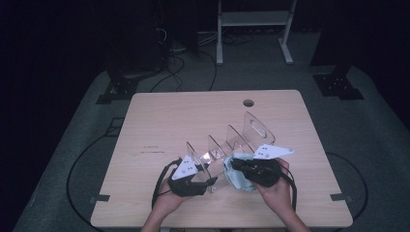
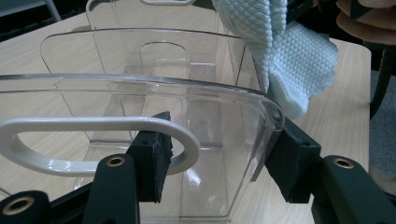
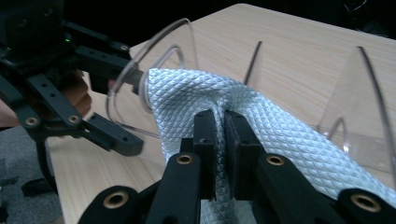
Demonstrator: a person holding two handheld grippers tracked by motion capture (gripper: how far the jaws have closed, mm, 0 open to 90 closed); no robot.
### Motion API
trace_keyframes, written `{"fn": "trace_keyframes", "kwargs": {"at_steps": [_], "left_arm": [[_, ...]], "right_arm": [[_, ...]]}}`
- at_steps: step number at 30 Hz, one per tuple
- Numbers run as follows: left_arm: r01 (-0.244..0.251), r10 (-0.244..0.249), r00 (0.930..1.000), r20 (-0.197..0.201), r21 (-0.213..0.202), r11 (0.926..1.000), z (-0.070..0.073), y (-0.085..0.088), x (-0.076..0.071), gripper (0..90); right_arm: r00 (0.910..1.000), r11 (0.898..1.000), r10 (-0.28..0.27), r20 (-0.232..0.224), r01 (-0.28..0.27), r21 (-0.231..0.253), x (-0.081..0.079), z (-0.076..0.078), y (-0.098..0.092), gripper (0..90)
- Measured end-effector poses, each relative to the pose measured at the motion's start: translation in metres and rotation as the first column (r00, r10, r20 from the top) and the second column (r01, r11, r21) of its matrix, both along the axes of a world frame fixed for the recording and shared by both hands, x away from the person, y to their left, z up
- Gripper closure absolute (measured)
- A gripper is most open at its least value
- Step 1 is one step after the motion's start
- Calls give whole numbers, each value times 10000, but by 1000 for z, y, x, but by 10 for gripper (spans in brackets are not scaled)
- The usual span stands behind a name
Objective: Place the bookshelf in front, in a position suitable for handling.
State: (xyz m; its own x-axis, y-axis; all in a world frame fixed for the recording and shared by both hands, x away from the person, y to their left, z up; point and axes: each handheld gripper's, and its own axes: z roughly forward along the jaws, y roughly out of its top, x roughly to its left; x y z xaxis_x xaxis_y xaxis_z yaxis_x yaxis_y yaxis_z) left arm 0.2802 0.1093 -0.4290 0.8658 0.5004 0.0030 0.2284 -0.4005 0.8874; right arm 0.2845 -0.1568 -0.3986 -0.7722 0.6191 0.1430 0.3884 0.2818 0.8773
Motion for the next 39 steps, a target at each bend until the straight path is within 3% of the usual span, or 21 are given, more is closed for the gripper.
{"fn": "trace_keyframes", "kwargs": {"at_steps": [5, 11, 17, 23, 28, 31, 33, 36, 39], "left_arm": [[132, -132, 9999, -78, 14, 9999, 0, 0, 0, 415], [85, -85, 10000, 12, 48, 10000, 0, -1, 0, 423], [97, -98, 9999, 68, 144, 9998, 0, -1, -1, 450], [96, -96, 9999, 63, 114, 9999, -1, -1, -1, 451], [145, -145, 9999, 38, 142, 9998, -1, -1, -1, 454], [191, -192, 9998, 65, 133, 9997, -1, -1, 0, 456], [215, -215, 9998, 56, 123, 9997, -1, 0, 0, 456], [291, -291, 9996, 36, 149, 9995, 0, 4, 0, 456], [353, -353, 9994, -3, 145, 9993, 1, 9, 1, 456]], "right_arm": [[9979, 9978, 648, 44, -647, -135, -7, 1, 20, 833], [9979, 9979, 642, -17, -642, -105, -6, 1, 23, 833], [9928, 9928, 1197, 42, -1196, -109, -10, 1, 35, 833], [9954, 9955, 947, -110, -946, 49, -7, 0, 30, 835], [9918, 9918, 1275, -89, -1276, -16, -10, 1, 38, 837], [9932, 9933, 1150, -160, -1149, 74, -8, 0, 31, 837], [9969, 9970, 772, -152, -771, 53, -4, 0, 19, 837], [9999, 9999, -111, -36, 111, 11, 3, 0, -7, 837], [9952, 9951, -982, -3, 982, 143, 12, -1, -34, 837]]}}
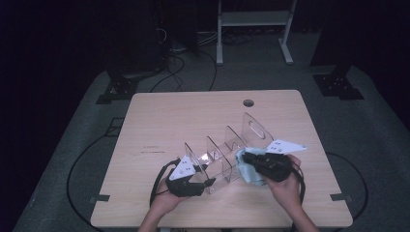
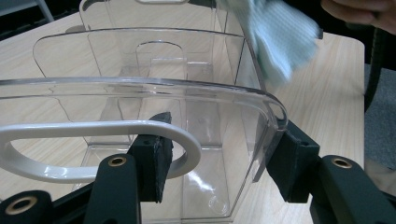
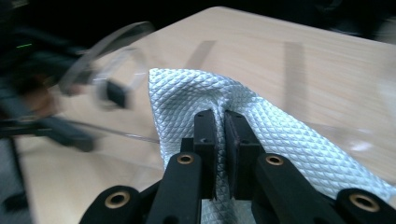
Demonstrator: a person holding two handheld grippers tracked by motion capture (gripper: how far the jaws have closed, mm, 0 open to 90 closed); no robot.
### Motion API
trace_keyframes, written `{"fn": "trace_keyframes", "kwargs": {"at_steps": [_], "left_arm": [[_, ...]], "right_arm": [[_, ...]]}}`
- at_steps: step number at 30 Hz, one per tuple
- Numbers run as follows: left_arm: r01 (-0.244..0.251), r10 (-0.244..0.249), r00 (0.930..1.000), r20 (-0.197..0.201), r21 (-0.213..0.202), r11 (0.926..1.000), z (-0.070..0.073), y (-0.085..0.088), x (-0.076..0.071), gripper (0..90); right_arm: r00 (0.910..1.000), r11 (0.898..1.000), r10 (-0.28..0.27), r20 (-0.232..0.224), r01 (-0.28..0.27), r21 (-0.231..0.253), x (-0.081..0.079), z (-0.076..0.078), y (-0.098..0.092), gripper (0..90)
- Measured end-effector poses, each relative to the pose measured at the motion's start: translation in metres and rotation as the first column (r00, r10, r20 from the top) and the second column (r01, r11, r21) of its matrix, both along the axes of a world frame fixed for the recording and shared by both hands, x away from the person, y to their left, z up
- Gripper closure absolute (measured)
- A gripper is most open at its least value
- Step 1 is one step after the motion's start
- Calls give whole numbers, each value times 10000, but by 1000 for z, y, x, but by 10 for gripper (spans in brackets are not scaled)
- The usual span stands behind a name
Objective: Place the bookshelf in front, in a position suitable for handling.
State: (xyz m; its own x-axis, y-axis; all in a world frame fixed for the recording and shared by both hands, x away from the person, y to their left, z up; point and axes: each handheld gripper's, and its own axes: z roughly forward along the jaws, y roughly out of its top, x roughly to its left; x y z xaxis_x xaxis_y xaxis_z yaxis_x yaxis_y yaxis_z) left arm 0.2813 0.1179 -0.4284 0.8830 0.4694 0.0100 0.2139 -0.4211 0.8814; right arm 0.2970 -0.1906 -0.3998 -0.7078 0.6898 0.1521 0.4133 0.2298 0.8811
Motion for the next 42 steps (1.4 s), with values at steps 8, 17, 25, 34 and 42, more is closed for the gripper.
{"fn": "trace_keyframes", "kwargs": {"at_steps": [8, 17, 25, 34, 42], "left_arm": [[134, -135, 9998, -111, -27, 9999, 2, 13, 2, 456], [142, -142, 9999, -91, -14, 9999, 2, 15, 3, 455], [74, -74, 9999, -85, -15, 10000, 2, 15, 2, 454], [83, -84, 9999, -102, -104, 9999, 1, 17, 3, 455], [79, -80, 9999, -89, -94, 9999, 1, 16, 3, 456]], "right_arm": [[9864, 9864, -1636, -165, 1639, 160, 18, -11, -54, 834], [9804, 9808, -1943, 323, 1935, 252, 15, -16, -65, 835], [9759, 9775, -2076, 671, 2043, 524, 14, -32, -74, 832], [9690, 9711, -2321, 850, 2257, 778, 12, -31, -80, 832], [9822, 9812, -1877, 18, 1876, -449, 24, -64, -61, 831]]}}
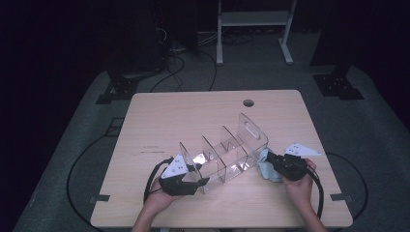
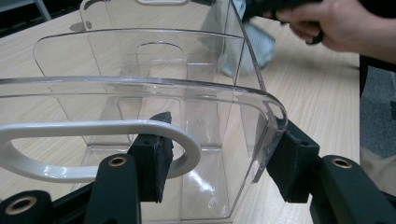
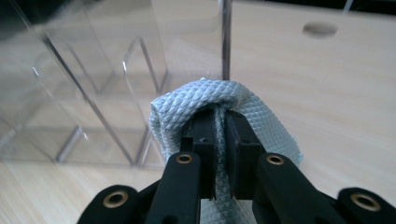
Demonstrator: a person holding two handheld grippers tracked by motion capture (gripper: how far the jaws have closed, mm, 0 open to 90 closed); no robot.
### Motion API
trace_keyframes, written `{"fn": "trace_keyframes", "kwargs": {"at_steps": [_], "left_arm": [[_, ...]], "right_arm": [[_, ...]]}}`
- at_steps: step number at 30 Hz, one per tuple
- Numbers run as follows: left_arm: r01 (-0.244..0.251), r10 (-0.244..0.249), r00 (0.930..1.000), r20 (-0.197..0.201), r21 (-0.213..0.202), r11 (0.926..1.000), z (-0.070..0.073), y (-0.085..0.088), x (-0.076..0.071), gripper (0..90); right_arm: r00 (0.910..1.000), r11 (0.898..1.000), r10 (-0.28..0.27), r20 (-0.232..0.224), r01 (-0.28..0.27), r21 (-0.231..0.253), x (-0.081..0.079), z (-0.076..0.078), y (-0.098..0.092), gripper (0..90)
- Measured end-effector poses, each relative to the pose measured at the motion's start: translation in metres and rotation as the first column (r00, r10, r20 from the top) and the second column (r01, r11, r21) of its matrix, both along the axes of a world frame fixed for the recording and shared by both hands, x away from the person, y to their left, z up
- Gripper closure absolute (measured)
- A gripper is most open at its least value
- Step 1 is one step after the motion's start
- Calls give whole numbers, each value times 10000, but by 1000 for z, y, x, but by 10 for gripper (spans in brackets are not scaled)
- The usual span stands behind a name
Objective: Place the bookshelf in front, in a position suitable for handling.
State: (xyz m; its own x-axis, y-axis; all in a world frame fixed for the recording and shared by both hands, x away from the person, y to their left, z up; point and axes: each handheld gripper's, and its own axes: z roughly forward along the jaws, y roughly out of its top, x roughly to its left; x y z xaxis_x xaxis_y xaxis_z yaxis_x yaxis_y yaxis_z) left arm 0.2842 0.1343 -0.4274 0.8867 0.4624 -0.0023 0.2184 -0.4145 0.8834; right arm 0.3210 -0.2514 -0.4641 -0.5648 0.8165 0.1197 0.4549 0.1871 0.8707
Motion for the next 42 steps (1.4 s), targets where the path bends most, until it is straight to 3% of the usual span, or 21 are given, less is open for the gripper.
{"fn": "trace_keyframes", "kwargs": {"at_steps": [6, 9, 10, 13, 16, 17, 19, 22, 26, 28, 29, 30, 31, 34, 36, 38, 40, 41, 42], "left_arm": [[27, -27, 10000, -6, -24, 10000, 0, 0, 0, 458], [-3, 3, 10000, -15, -44, 10000, 0, 0, 0, 458], [0, 0, 10000, -17, -46, 10000, 0, 0, 0, 458], [-1, 1, 10000, -27, -39, 10000, 0, 0, 0, 458], [4, -4, 10000, -27, -52, 10000, 0, 0, 0, 458], [27, -27, 10000, -30, -63, 10000, 0, 0, 0, 458], [27, -27, 10000, -42, -72, 10000, -1, 0, 0, 458], [4, -4, 10000, -40, -76, 10000, -1, -1, 0, 458], [-2, 2, 10000, -43, -60, 10000, 0, -1, 0, 458], [7, -8, 10000, -41, -73, 10000, -1, -1, 0, 458], [19, -19, 10000, -41, -86, 10000, -1, 0, 0, 458], [19, -19, 10000, -41, -86, 10000, -1, 0, 0, 458], [22, -22, 10000, -47, -98, 9999, -1, 0, 0, 458], [14, -14, 10000, -49, -102, 9999, -1, 0, 0, 458], [12, -12, 10000, -54, -87, 10000, -1, 0, 0, 458], [4, -5, 10000, -52, -88, 10000, -1, -1, -1, 458], [11, -11, 10000, -44, -84, 10000, -1, 0, -1, 458], [16, -16, 10000, -45, -102, 9999, -1, 0, -1, 458], [23, -24, 10000, -51, -120, 9999, -1, 0, -1, 458]], "right_arm": [[9995, 9996, -157, 261, 151, 226, 0, 6, -5, 830], [9999, 9996, -127, -57, 128, 252, 2, -1, -5, 829], [9989, 9998, -116, -447, 123, 144, 6, -11, -3, 828], [9957, 10000, -62, -921, 67, 52, 11, -23, -2, 826], [9978, 9999, -72, -663, 81, 145, 10, -18, -2, 826], [9998, 9989, -82, -206, 92, 459, 7, -8, -4, 826], [9999, 9994, -63, -131, 67, 339, 7, -4, -5, 824], [9984, 9992, -30, -567, 53, 402, 11, -16, -5, 822], [9945, 10000, -72, -1049, 75, 33, 15, -28, -2, 821], [9958, 10000, -72, -911, 74, 24, 14, -26, -2, 822], [9990, 9996, -84, -442, 96, 272, 10, -16, -3, 822], [9990, 9996, -84, -442, 96, 272, 10, -16, -3, 822], [9996, 9981, -113, -257, 129, 604, 8, -9, -6, 822], [9994, 9992, -100, -326, 113, 391, 9, -12, -5, 821], [9948, 10000, -15, -1017, 19, 35, 14, -29, 0, 818], [9929, 10000, -54, -1185, 45, -82, 15, -34, 3, 817], [9944, 9999, -70, -1052, 58, -121, 14, -31, 3, 818], [9987, 9999, -101, -496, 106, 99, 11, -20, 2, 819], [9994, 9994, -129, -319, 139, 305, 9, -15, 1, 818]]}}
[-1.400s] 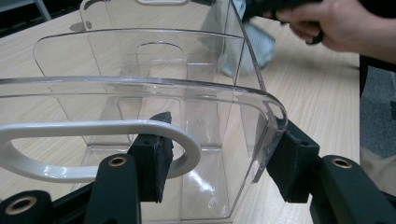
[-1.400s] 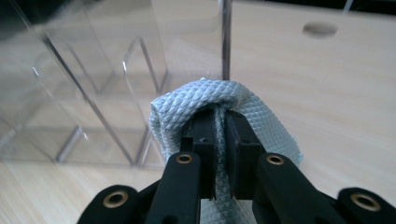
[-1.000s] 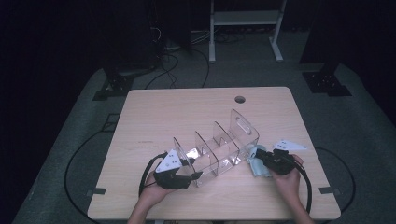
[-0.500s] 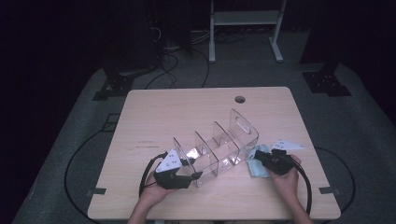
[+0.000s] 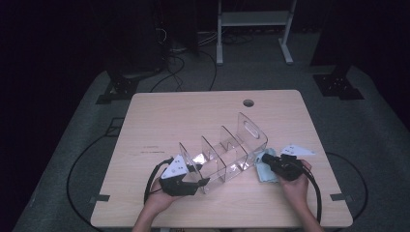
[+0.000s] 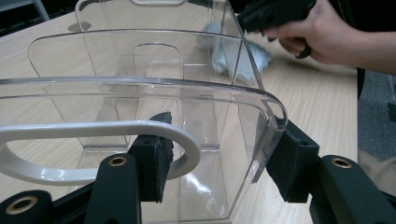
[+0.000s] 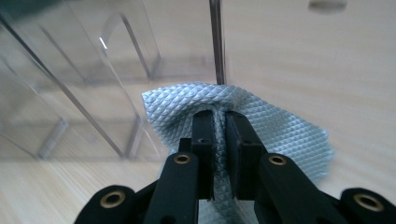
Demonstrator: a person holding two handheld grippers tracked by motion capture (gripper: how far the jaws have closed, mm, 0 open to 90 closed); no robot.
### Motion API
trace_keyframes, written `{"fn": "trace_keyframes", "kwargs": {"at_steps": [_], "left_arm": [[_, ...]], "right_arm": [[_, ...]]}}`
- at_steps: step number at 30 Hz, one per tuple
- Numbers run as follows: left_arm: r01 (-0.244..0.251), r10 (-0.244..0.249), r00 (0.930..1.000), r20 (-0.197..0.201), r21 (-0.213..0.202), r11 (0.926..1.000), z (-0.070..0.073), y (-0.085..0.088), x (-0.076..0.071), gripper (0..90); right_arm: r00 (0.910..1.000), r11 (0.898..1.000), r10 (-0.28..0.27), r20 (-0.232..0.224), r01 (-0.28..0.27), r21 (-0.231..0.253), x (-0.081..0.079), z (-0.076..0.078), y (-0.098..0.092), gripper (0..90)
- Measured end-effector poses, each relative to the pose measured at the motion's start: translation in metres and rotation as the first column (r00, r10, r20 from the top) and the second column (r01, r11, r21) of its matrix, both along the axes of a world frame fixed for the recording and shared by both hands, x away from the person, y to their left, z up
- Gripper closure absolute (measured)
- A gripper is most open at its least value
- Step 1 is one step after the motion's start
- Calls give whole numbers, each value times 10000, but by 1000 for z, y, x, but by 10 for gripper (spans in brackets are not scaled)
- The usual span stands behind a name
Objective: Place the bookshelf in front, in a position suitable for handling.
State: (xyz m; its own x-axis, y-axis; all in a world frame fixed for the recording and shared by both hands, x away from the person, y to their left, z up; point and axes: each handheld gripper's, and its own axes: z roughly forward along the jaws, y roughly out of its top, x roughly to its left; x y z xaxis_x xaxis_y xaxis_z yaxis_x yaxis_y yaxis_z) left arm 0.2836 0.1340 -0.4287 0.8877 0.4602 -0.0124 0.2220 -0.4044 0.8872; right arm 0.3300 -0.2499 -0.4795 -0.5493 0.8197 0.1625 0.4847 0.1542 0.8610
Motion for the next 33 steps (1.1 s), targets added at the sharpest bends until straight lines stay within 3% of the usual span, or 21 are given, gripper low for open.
{"fn": "trace_keyframes", "kwargs": {"at_steps": [1, 4, 7, 10, 15, 19, 20, 21, 25, 29, 33], "left_arm": [[11, -11, 10000, -1, -4, 10000, 0, 0, 0, 458], [14, -14, 10000, -13, 1, 10000, 0, 0, 0, 458], [-7, 7, 10000, -10, 17, 10000, 0, 0, 0, 458], [-15, 15, 10000, -12, -8, 10000, 0, 0, 0, 458], [-22, 22, 10000, -28, -14, 10000, 0, -1, 0, 458], [-63, 63, 10000, -20, -7, 10000, 0, -1, 0, 458], [-63, 63, 10000, -20, -7, 10000, 0, -1, 0, 458], [-77, 77, 10000, -25, 9, 10000, 0, -2, -1, 458], [-60, 60, 10000, -63, -71, 10000, 0, -4, 0, 459], [-28, 28, 10000, -85, -76, 10000, -1, -4, 0, 459], [-4, 4, 10000, -86, -98, 10000, -1, -4, 0, 459]], "right_arm": [[9999, 10000, -16, 152, 14, 96, -1, 2, -1, 818], [10000, 10000, -29, -1, 29, -69, 0, 0, 0, 818], [9967, 9985, -25, -812, -20, -547, 7, -18, 4, 816], [9953, 9985, -62, -963, 9, -551, 7, -19, 4, 816], [9982, 9979, 578, 148, -582, 280, -16, 15, 5, 817], [9863, 9928, 1076, 1254, -1131, 382, -31, 40, 22, 818], [9863, 9928, 1076, 1254, -1131, 382, -31, 40, 22, 818], [9805, 9914, 1231, 1533, -1286, 258, -34, 44, 32, 818], [9811, 9892, 1367, 1373, -1425, 337, -32, 35, 38, 822], [9850, 9891, 1472, 902, -1469, -97, -30, 19, 42, 822], [9824, 9903, 1359, 1284, -1385, 113, -33, 29, 41, 822]]}}
